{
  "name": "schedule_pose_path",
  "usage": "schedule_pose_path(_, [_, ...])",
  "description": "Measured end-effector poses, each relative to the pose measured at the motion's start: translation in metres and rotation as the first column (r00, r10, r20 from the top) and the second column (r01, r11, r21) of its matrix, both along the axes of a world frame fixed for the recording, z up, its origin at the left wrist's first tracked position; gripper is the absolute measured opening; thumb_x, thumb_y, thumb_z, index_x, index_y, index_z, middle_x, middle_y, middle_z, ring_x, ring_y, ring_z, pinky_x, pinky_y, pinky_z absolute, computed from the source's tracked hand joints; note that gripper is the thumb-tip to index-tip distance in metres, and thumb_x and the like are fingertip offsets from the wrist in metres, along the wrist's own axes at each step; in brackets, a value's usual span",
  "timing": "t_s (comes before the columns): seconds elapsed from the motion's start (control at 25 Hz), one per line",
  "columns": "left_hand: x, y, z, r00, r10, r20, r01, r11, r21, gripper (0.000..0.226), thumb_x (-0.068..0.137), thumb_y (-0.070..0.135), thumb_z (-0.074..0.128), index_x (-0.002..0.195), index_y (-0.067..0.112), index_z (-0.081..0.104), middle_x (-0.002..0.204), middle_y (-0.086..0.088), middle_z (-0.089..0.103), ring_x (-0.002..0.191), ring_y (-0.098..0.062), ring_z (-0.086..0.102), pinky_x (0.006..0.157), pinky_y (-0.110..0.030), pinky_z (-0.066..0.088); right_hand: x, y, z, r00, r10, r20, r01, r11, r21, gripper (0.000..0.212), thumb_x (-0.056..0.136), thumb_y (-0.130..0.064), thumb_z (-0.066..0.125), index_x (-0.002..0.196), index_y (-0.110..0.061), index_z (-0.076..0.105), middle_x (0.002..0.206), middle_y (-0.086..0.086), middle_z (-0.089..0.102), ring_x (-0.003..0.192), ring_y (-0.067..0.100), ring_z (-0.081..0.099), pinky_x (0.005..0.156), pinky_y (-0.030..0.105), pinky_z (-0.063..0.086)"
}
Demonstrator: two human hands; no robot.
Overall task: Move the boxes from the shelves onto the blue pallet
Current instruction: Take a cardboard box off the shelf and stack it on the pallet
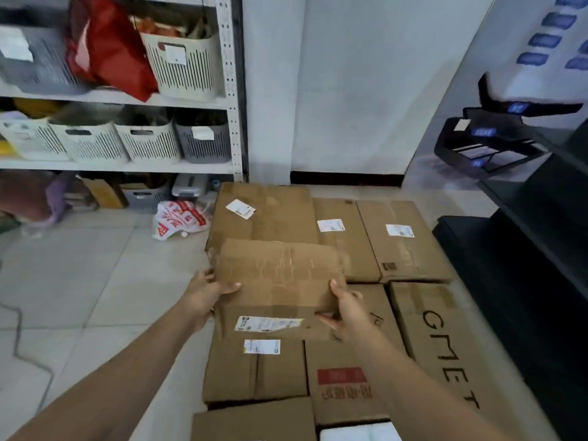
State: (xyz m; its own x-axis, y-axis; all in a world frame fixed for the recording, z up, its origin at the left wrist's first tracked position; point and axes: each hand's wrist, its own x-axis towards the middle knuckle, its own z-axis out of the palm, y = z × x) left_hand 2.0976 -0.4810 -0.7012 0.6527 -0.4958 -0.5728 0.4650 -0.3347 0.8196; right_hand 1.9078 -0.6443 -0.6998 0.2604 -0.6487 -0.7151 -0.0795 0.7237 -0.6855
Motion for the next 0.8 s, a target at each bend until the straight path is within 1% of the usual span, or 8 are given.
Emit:
schedule_pose_path(0.12, [0.028, -0.011, -0.108, 0.997, 0.075, -0.022, -0.074, 0.996, 0.047, 0.050, 0.082, 0.005, 0.069, 0.126, 0.012, 0.046, 0.121, -0.008, 0.061, 0.085, -0.021, 0.061, 0.057, -0.032, 0.048, 0.042, -0.017, -0.111, 1.000, 0.011, 0.003, -0.011, 0.999, 0.034, 0.027, 0.092, -0.014, 0.060, 0.113, -0.009, 0.045, 0.101, 0.010, 0.054, 0.091, 0.027, 0.056, 0.081, 0.051, 0.054])
schedule_pose_path(0.2, [0.040, -0.019, -0.177, 0.995, 0.077, -0.066, -0.075, 0.996, 0.045, 0.055, 0.085, 0.005, 0.065, 0.131, 0.024, 0.041, 0.121, -0.004, 0.058, 0.082, -0.019, 0.060, 0.047, -0.028, 0.048, 0.065, -0.029, -0.180, 0.999, 0.029, 0.023, -0.030, 0.998, 0.052, 0.021, 0.095, -0.009, 0.055, 0.114, -0.008, 0.047, 0.104, 0.011, 0.055, 0.084, 0.023, 0.057, 0.078, 0.049, 0.055])
schedule_pose_path(0.28, [0.052, -0.026, -0.232, 0.989, 0.092, -0.115, -0.090, 0.996, 0.023, 0.065, 0.086, -0.001, 0.062, 0.139, 0.026, 0.036, 0.127, -0.005, 0.055, 0.086, -0.023, 0.062, 0.045, -0.032, 0.054, 0.081, -0.040, -0.231, 0.999, 0.045, 0.010, -0.045, 0.998, 0.046, 0.029, 0.096, -0.005, 0.051, 0.125, -0.007, 0.046, 0.108, 0.011, 0.054, 0.088, 0.025, 0.057, 0.073, 0.046, 0.057])
schedule_pose_path(0.36, [0.066, -0.034, -0.288, 0.985, 0.119, -0.125, -0.118, 0.993, 0.020, 0.069, 0.086, -0.006, 0.060, 0.143, 0.022, 0.033, 0.132, -0.009, 0.053, 0.089, -0.027, 0.064, 0.052, -0.035, 0.059, 0.097, -0.052, -0.280, 0.997, 0.072, -0.027, -0.071, 0.997, 0.020, 0.038, 0.096, -0.002, 0.050, 0.133, -0.005, 0.042, 0.097, 0.006, 0.055, 0.083, 0.022, 0.056, 0.082, 0.047, 0.054])
schedule_pose_path(0.44, [0.079, -0.048, -0.327, 0.984, 0.143, -0.109, -0.141, 0.990, 0.027, 0.070, 0.085, -0.008, 0.060, 0.144, 0.018, 0.032, 0.136, -0.013, 0.051, 0.101, -0.034, 0.062, 0.067, -0.043, 0.060, 0.113, -0.068, -0.318, 0.991, 0.113, -0.072, -0.115, 0.993, -0.024, 0.037, 0.096, -0.002, 0.048, 0.132, -0.006, 0.041, 0.091, 0.003, 0.053, 0.080, 0.020, 0.054, 0.088, 0.048, 0.052])
schedule_pose_path(0.56, [0.107, -0.075, -0.360, 0.986, 0.156, -0.065, -0.156, 0.988, 0.006, 0.071, 0.083, -0.005, 0.064, 0.144, 0.017, 0.033, 0.140, -0.011, 0.049, 0.116, -0.040, 0.056, 0.088, -0.055, 0.051, 0.136, -0.091, -0.357, 0.990, 0.118, -0.071, -0.124, 0.989, -0.086, 0.027, 0.096, -0.003, 0.049, 0.122, -0.011, 0.045, 0.114, 0.010, 0.053, 0.091, 0.025, 0.053, 0.077, 0.045, 0.053])
schedule_pose_path(0.64, [0.129, -0.093, -0.365, 0.987, 0.154, -0.041, -0.155, 0.987, -0.028, 0.075, 0.083, -0.003, 0.065, 0.146, 0.018, 0.031, 0.143, -0.010, 0.047, 0.118, -0.039, 0.054, 0.091, -0.058, 0.049, 0.150, -0.104, -0.366, 0.997, 0.082, -0.012, -0.083, 0.990, -0.112, 0.029, 0.096, -0.003, 0.051, 0.124, -0.009, 0.046, 0.118, 0.013, 0.052, 0.091, 0.025, 0.056, 0.071, 0.044, 0.055])
schedule_pose_path(0.8, [0.158, -0.128, -0.369, 0.980, 0.182, 0.079, -0.180, 0.983, -0.030, 0.065, 0.084, 0.002, 0.066, 0.142, 0.012, 0.037, 0.141, -0.012, 0.046, 0.120, -0.039, 0.051, 0.091, -0.059, 0.049, 0.174, -0.125, -0.372, 0.997, 0.023, 0.070, -0.013, 0.990, -0.140, 0.037, 0.094, -0.004, 0.055, 0.130, -0.006, 0.046, 0.114, 0.011, 0.052, 0.100, 0.028, 0.052, 0.080, 0.044, 0.054])
